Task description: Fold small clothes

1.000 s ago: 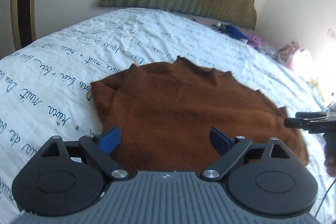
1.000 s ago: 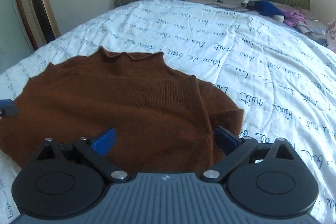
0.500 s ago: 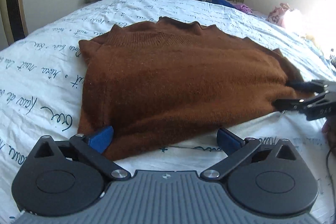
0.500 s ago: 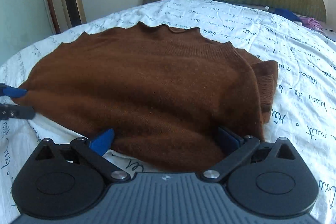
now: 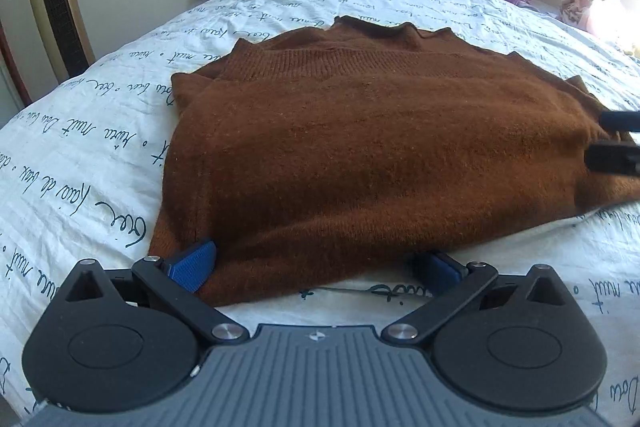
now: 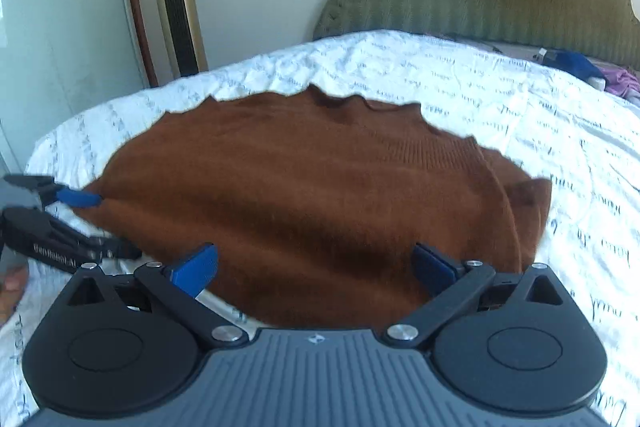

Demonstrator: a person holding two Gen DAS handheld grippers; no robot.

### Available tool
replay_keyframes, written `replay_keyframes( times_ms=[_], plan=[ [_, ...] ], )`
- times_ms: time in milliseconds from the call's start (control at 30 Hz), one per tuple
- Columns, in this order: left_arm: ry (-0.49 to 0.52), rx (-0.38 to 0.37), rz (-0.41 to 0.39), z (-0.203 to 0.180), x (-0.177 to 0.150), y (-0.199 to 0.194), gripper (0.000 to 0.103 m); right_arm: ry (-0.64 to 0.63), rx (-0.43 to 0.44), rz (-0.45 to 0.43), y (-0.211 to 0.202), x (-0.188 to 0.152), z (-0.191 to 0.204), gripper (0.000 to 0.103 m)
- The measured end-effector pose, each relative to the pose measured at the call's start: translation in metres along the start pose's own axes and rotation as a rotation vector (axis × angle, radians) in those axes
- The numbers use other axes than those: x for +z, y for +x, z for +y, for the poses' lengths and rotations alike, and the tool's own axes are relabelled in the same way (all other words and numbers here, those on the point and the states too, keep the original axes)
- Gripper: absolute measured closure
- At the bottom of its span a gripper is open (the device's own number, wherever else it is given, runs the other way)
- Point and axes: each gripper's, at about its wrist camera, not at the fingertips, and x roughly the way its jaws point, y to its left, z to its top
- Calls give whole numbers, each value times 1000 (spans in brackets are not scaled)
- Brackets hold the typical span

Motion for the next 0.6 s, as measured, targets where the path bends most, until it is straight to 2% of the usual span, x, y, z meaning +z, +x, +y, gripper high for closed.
replay_keyframes(
  times_ms=[67,100,200,233,267,300,333,400,500,567,600],
  plan=[
    [-12,17,17,-2,4,3,0,26,-40,-40,10,16,-4,0],
    [-20,21,22,-2,6,4,0,55,-41,-33,17,22,-7,0],
    [-26,33,28,-3,6,4,0,139,-35,75,44,28,-18,0],
    [-30,31,28,-2,6,4,0,137,-45,112,53,22,-21,0],
    [-29,29,27,-2,6,4,0,84,-64,134,60,13,-20,0],
    [-24,27,26,-2,5,4,0,-14,-85,103,60,3,-14,0],
    [-20,25,24,-2,5,3,0,-60,-95,90,59,-1,-10,0],
    [-13,14,17,0,4,3,0,-54,-99,93,55,1,-9,0],
    [-5,-12,16,4,3,1,0,9,-185,66,34,6,-9,0],
    [7,-28,8,6,1,0,0,63,-179,37,16,-1,-14,0],
    [12,-33,0,6,0,-1,0,60,-199,71,17,-9,-16,0]
  ],
)
